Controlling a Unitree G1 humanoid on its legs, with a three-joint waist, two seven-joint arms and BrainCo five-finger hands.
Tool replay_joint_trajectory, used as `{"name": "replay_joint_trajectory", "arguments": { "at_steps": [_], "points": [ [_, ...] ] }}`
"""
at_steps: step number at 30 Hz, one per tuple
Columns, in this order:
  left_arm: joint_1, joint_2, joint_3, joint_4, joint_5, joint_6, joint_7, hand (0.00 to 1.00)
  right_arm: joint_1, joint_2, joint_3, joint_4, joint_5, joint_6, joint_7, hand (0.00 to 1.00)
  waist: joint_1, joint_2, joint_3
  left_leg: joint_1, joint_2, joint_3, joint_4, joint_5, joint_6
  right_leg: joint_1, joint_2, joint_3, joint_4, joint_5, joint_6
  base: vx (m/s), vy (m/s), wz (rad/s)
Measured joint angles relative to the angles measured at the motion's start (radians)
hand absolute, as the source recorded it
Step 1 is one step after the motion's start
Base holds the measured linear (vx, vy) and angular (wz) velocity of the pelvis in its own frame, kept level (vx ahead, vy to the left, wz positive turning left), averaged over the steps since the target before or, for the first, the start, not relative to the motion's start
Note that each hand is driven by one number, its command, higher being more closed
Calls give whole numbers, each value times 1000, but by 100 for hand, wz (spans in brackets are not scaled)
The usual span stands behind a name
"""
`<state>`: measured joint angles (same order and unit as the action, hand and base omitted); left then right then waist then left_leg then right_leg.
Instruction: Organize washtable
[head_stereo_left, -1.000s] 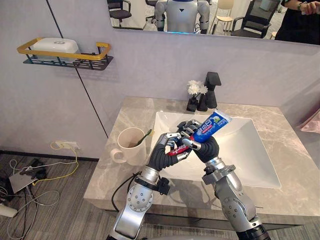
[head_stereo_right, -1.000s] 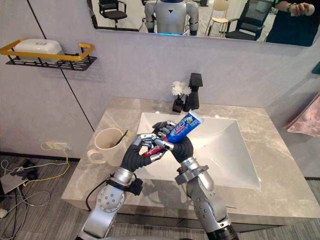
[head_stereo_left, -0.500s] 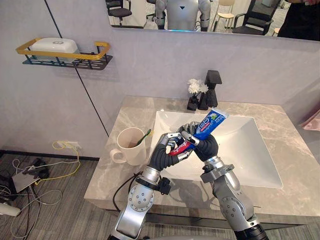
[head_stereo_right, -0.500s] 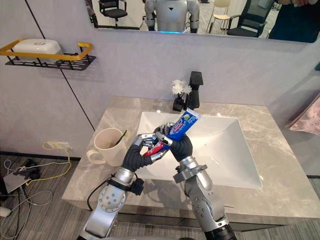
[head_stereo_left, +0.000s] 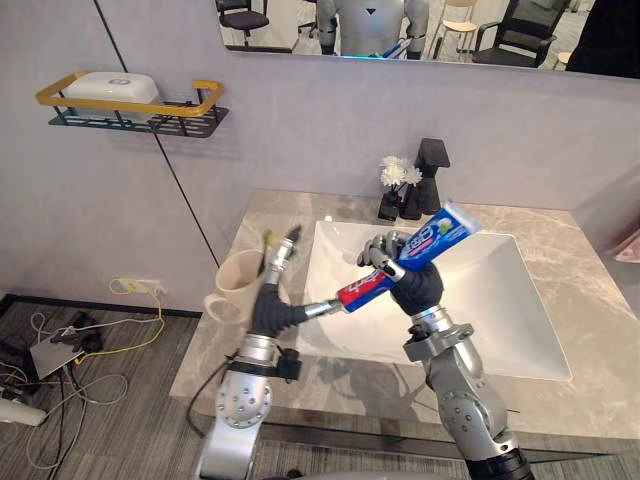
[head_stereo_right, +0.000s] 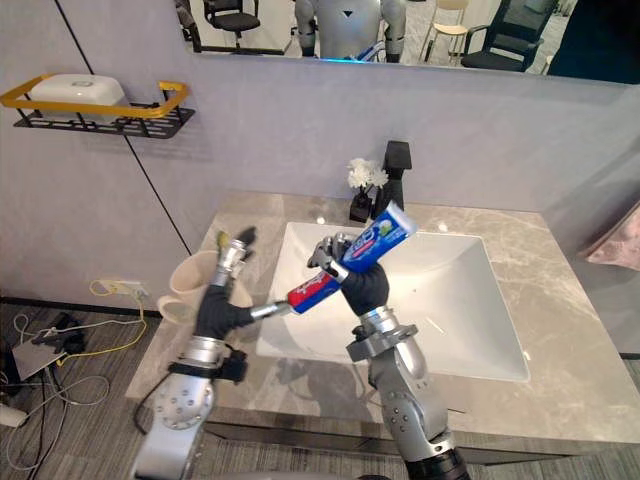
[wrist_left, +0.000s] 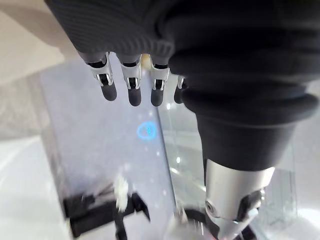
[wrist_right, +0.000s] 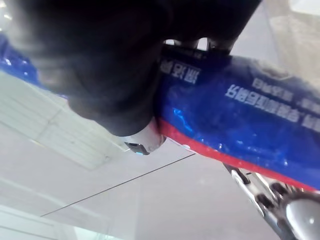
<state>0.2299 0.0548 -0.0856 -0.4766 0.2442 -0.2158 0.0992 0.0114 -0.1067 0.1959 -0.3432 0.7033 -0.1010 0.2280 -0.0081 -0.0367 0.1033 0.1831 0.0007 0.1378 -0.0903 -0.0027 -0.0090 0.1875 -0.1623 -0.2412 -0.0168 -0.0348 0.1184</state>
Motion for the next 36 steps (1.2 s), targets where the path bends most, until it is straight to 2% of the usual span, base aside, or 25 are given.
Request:
{"name": "replay_joint_trajectory", "arguments": {
  "at_steps": [6,10,13,23,29,33,36],
  "points": [
    [38,6,64,-126,-49,-29,18,0,-6,-10,-20,0,2,-7,16,100,23,6,2,-2,0,-3,0,0,0,5,0,-5,-5,0,0,-17,-6,1],
    [65,1,99,-177,-192,-50,12,0,-6,-11,-33,0,2,-7,17,100,23,6,2,0,-2,-16,0,0,0,14,-2,-18,-5,0,0,-21,-12,10],
    [65,-13,96,-177,-235,-50,5,0,-6,-20,-35,0,1,-7,17,100,26,4,1,1,-5,-28,0,1,0,18,-4,-33,-5,0,0,-28,-9,11],
    [63,-12,65,-177,-243,-50,-31,0,-6,-24,-34,0,1,-6,18,100,24,4,1,1,-10,-32,0,3,3,22,-10,-36,-4,-1,1,-6,-2,1],
    [64,-12,62,-181,-242,-50,-29,0,-6,-29,-34,1,-1,-6,18,100,25,3,1,1,-14,-32,-1,3,4,18,-13,-36,-4,-2,1,-37,-2,0],
    [66,-17,139,-182,-244,-50,-17,0,-6,-28,-42,1,-5,-6,18,100,25,3,1,1,-14,-32,-2,3,4,18,-13,-36,-5,-2,2,0,0,0],
    [88,-49,230,-183,-265,-53,1,0,2,-17,-64,1,-7,-6,19,100,26,2,0,-2,-14,-33,-2,3,4,17,-13,-38,-5,-2,2,-1,-5,1]
  ]
}}
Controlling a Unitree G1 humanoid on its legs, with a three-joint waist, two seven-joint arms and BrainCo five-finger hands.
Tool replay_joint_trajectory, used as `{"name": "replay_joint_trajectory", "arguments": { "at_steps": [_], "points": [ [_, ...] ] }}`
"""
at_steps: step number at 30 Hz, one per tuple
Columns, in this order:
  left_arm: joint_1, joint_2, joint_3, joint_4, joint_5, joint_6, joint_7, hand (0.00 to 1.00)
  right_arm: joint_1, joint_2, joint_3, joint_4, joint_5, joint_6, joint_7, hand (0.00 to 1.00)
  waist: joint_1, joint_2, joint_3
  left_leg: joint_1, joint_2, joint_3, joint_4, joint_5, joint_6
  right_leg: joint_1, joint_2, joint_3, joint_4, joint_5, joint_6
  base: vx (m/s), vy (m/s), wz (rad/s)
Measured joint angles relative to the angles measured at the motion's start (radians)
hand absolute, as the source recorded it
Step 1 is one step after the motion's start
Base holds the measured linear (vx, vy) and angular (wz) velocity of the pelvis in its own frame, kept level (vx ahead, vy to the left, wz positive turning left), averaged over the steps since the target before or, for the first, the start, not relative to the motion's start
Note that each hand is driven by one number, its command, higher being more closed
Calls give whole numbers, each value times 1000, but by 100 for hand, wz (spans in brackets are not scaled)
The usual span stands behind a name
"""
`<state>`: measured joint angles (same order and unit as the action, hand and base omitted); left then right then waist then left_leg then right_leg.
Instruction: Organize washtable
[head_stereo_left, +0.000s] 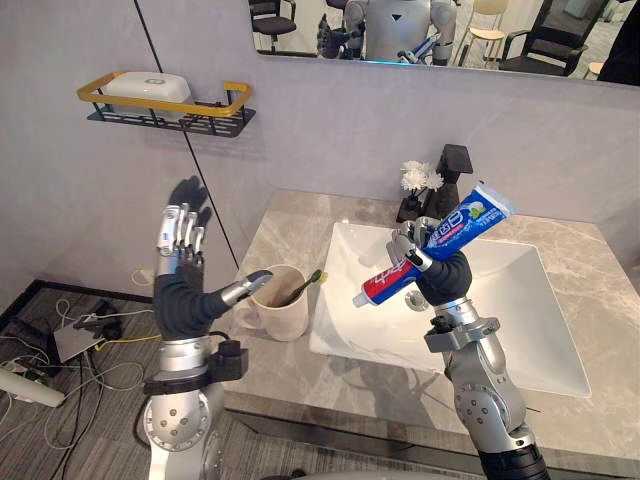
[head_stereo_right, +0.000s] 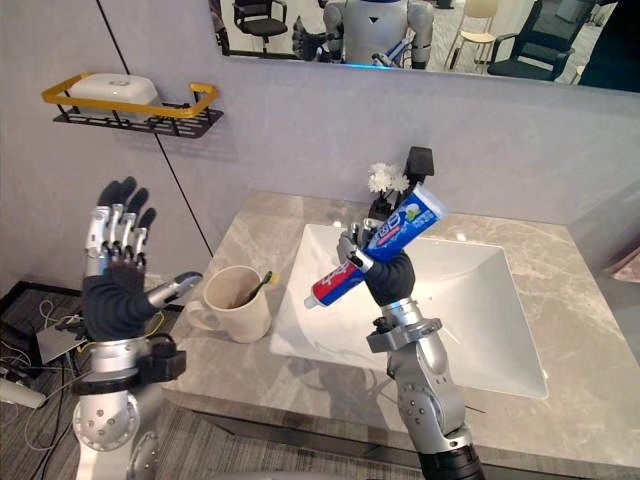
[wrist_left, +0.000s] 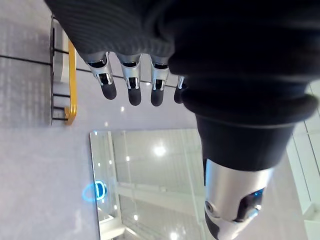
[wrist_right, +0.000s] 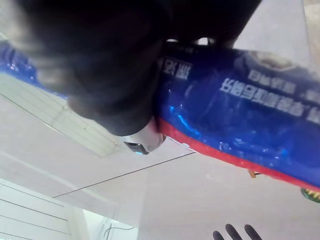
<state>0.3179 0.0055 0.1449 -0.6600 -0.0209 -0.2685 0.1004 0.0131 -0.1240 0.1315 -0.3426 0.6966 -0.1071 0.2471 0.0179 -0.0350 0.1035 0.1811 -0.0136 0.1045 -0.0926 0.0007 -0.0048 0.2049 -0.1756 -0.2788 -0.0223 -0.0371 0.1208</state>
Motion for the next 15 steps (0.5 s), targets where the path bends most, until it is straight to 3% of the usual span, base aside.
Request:
{"name": "replay_joint_trajectory", "arguments": {
  "at_steps": [6,9,15],
  "points": [
    [70,-76,249,15,-80,-4,39,0,64,28,-88,0,-2,0,0,100,5,-9,-5,-15,-1,-18,0,0,0,-1,0,-21,-1,0,0,7,-19,9],
    [86,-89,361,120,-117,-4,76,0,74,32,-124,0,-4,0,-1,100,24,-9,-5,-19,-1,-22,0,0,0,-3,0,-24,-1,0,0,1,-13,3],
    [116,-101,448,373,-185,18,76,0,74,44,-160,0,-5,0,-2,100,27,-14,-11,-27,-4,-37,0,3,4,-3,-3,-44,1,0,0,-19,-20,8]
  ]
}}
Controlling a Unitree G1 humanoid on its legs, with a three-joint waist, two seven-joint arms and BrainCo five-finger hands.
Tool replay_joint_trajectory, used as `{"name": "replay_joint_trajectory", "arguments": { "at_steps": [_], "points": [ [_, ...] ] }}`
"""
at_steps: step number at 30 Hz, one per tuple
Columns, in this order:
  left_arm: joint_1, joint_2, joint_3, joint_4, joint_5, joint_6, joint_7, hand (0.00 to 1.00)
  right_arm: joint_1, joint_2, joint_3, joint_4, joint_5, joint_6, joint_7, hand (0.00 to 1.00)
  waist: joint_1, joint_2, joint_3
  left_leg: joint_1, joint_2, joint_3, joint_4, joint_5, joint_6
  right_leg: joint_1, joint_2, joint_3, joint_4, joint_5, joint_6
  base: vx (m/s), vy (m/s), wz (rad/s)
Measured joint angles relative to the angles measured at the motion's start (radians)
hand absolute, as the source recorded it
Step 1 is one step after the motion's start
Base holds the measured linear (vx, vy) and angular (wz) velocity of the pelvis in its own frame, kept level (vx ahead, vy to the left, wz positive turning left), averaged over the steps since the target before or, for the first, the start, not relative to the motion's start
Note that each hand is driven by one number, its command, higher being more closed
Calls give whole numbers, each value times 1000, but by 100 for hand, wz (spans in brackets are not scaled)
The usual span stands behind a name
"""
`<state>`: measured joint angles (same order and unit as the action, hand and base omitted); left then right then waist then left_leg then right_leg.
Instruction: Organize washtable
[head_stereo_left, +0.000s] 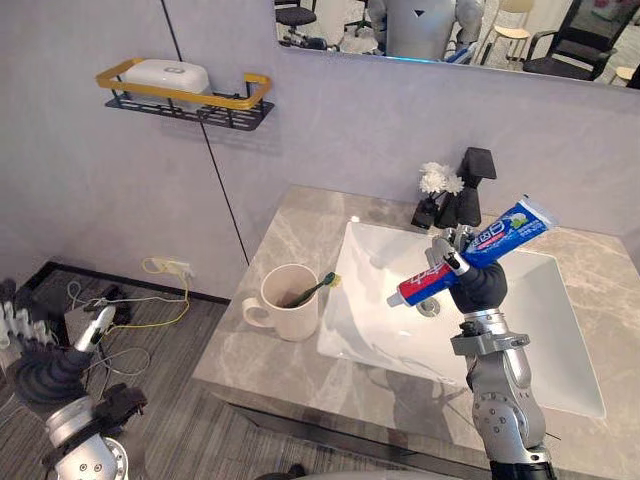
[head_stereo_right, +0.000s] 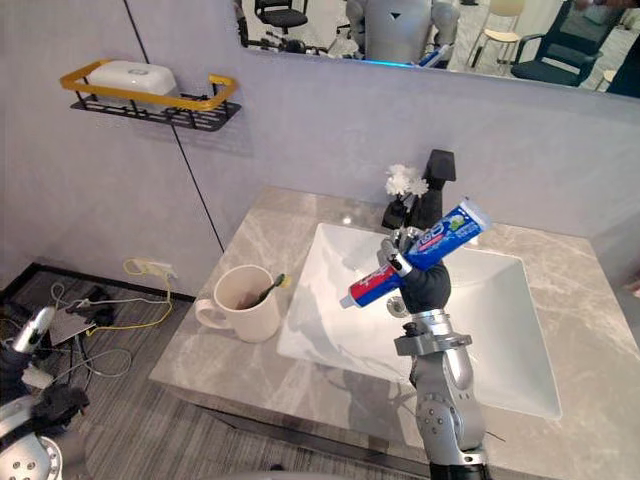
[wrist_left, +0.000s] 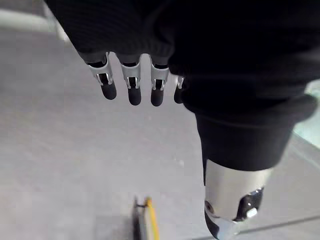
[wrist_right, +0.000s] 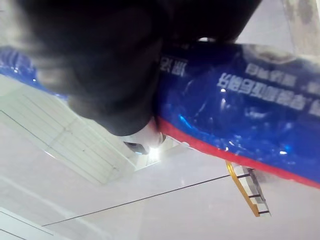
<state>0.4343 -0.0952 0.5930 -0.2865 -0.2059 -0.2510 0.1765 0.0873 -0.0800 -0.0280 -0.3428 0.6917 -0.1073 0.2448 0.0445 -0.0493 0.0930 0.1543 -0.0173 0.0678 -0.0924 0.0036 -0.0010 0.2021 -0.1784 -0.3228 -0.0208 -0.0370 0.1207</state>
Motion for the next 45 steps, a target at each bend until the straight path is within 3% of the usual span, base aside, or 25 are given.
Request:
{"name": "replay_joint_trajectory", "arguments": {
  "at_steps": [3,8,14,23,31,40,45],
  "points": [
    [6,-1,5,143,-7,19,-3,0,0,11,-16,0,0,0,-2,100,1,-1,-1,-1,-1,-8,0,1,0,1,-1,-7,2,0,0,-24,-18,8],
    [-3,3,6,519,-19,75,-35,0,0,13,-15,0,0,-2,-3,100,-1,-5,-6,-3,-1,-13,0,1,0,1,-1,-12,2,0,0,-13,-9,1],
    [-27,10,-4,766,-19,97,-70,0,0,11,-16,0,-1,-26,-5,100,-2,-7,-8,-3,-7,-38,0,3,-3,3,-10,-44,24,-27,3,-33,-25,13],
    [-93,24,-74,977,-17,117,-109,0,-29,-9,-62,-52,-58,-49,-28,100,-2,-11,-9,-10,-12,-50,7,5,-4,4,-15,-60,27,-27,3,-10,-10,5],
    [-151,40,-162,1084,9,123,-133,0,-194,-51,-69,-158,-77,-117,-25,100,-2,-18,-5,-9,-11,-51,25,4,-2,9,-16,-59,36,-28,3,-14,-3,0],
    [-180,82,-208,1143,22,126,-153,0,-364,-86,112,-161,-79,-124,-24,100,2,-29,11,-3,-12,-48,15,4,-3,10,-18,-58,38,-30,6,-33,-4,0],
    [-202,101,-241,1161,25,130,-155,0,-439,-83,231,-148,-109,-119,-26,100,28,-34,13,-4,-17,-57,2,12,4,5,-21,-64,38,-31,6,12,-2,3]
  ]
}}
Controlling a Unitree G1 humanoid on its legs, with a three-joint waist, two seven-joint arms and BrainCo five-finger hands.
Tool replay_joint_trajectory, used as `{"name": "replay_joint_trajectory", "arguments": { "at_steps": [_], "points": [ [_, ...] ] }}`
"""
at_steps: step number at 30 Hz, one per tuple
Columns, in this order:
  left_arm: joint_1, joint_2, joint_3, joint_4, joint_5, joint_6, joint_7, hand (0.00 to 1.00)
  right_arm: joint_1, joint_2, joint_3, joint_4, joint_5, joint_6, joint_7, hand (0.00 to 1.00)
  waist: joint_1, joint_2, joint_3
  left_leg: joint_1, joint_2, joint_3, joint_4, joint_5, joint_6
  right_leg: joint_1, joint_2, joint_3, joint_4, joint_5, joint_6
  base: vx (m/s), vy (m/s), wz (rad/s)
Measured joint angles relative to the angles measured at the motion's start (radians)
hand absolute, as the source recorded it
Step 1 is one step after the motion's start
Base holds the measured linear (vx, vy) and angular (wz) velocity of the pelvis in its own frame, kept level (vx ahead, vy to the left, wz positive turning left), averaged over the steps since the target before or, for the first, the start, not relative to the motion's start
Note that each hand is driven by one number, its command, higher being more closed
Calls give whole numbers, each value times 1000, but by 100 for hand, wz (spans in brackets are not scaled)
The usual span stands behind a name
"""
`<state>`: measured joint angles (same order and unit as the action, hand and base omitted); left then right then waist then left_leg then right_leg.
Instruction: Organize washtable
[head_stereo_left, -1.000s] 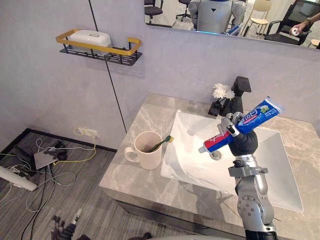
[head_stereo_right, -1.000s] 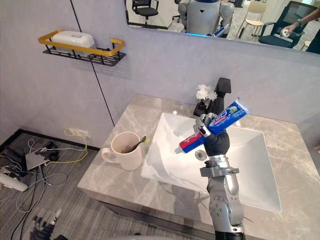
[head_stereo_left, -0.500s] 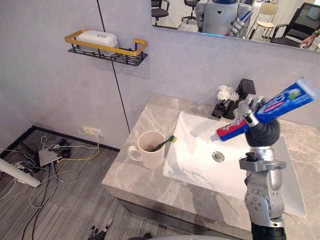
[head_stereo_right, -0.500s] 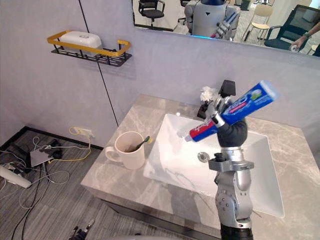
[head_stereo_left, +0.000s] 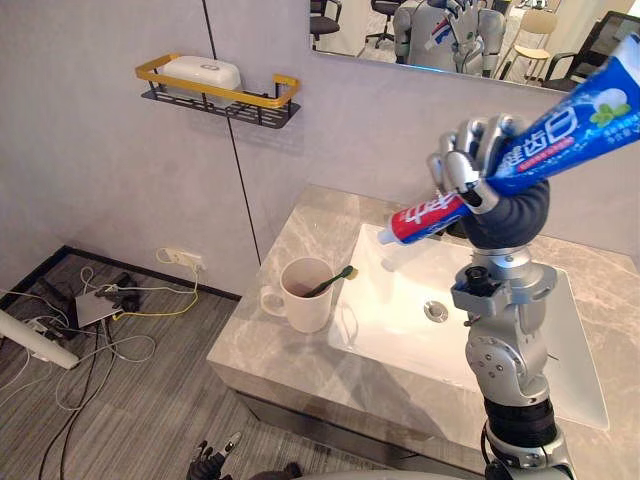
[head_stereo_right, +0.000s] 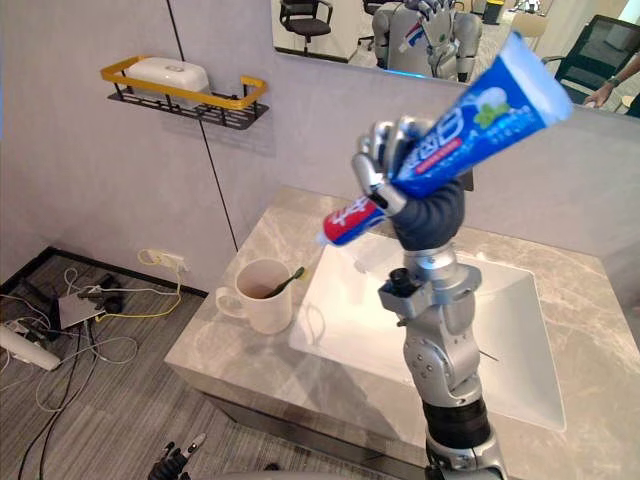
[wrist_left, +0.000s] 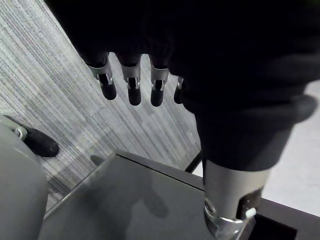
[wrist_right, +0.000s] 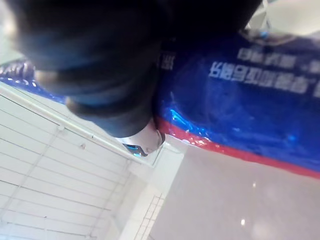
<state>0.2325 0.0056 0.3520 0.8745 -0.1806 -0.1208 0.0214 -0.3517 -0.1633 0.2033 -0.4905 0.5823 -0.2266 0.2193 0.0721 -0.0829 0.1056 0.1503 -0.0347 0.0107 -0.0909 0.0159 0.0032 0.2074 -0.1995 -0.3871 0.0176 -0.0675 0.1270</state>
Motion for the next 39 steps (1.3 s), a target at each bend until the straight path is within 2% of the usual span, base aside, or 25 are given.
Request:
{"name": "replay_joint_trajectory", "arguments": {
  "at_steps": [5,10,16,29,39],
  "points": [
    [0,4,-1,0,0,1,0,0,-53,15,84,37,-45,12,0,100,0,-6,1,0,-4,-12,0,1,1,1,-7,-23,16,0,0,34,-1,11],
    [-21,25,-9,18,0,2,0,0,-77,25,152,107,-124,37,-9,100,9,-24,9,-9,-8,-19,0,2,2,-1,-10,-27,17,0,0,5,-7,3],
    [-26,56,-84,21,0,1,1,0,-77,20,205,183,-216,47,-39,100,26,-24,9,-28,-9,-39,15,1,2,-1,-9,-38,15,0,0,-11,-27,10],
    [-26,79,-129,30,0,1,2,0,-77,19,236,249,-432,58,-82,100,26,-23,10,-46,-5,-40,28,1,1,-10,-5,-35,13,0,0,-25,-21,0],
    [-26,89,-154,29,0,1,3,0,-77,19,236,310,-461,74,-85,100,28,-22,10,-55,-5,-40,32,3,-1,-18,-4,-32,13,0,0,0,0,0]
  ]
}}
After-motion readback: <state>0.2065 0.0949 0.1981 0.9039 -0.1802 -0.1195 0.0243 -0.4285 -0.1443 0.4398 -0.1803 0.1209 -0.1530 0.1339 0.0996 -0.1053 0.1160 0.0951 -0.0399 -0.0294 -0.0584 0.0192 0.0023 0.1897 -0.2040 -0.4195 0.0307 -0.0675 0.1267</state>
